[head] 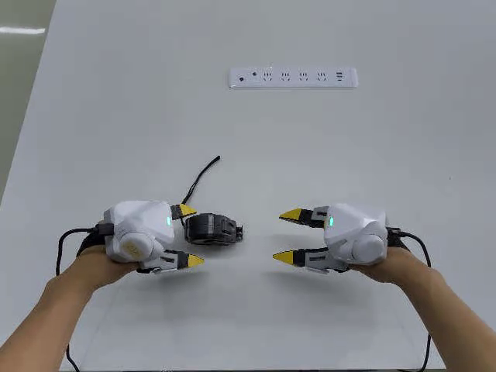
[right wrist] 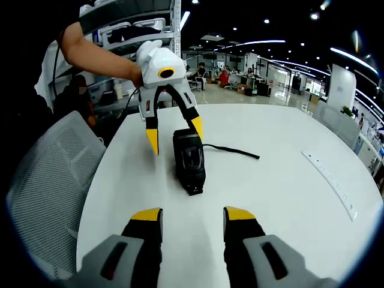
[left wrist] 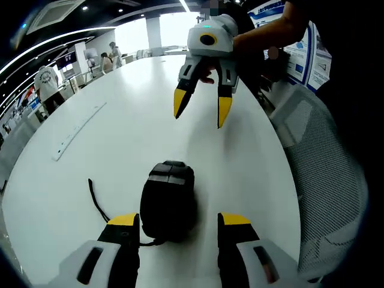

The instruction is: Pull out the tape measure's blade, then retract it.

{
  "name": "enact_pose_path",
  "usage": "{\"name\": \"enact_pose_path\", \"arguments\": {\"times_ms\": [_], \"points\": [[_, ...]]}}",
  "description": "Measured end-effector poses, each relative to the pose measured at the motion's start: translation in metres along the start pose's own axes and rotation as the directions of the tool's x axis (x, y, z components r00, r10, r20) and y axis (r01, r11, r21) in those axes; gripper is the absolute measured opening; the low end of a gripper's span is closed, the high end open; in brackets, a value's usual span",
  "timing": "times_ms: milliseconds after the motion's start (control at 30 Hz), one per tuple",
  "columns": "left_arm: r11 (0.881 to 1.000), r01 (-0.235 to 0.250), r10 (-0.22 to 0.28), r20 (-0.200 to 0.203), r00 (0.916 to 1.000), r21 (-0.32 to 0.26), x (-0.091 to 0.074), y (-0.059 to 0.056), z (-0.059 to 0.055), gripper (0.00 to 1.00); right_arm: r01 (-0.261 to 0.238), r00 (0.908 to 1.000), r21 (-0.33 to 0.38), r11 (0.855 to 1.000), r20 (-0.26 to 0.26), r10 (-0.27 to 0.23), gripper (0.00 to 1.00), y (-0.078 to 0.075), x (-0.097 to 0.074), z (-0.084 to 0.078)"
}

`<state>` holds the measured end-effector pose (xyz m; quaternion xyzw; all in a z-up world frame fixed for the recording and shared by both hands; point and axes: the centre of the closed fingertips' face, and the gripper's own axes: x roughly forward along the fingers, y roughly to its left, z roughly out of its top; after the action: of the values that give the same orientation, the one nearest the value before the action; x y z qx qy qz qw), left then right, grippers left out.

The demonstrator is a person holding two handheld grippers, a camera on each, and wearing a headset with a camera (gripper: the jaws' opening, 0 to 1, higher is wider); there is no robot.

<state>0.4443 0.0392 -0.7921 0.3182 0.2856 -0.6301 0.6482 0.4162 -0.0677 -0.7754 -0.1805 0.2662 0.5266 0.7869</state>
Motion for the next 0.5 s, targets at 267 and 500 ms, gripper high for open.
{"name": "enact_pose_path", "arguments": {"times_ms": [267, 500], "points": [[0.999, 0.034, -0.033, -0.041, 0.9986, 0.026, 0.008, 0.002, -0.004, 0.44, -0.029, 0.9995, -0.01, 1.0, -0.013, 0.029, 0.38, -0.002, 0.016, 0.001], [0.999, 0.039, -0.038, -0.046, 0.9982, 0.026, 0.009, 0.003, -0.005, 0.37, -0.035, 0.9992, -0.01, 0.999, -0.017, 0.035, 0.34, -0.003, 0.02, 0.002]]}}
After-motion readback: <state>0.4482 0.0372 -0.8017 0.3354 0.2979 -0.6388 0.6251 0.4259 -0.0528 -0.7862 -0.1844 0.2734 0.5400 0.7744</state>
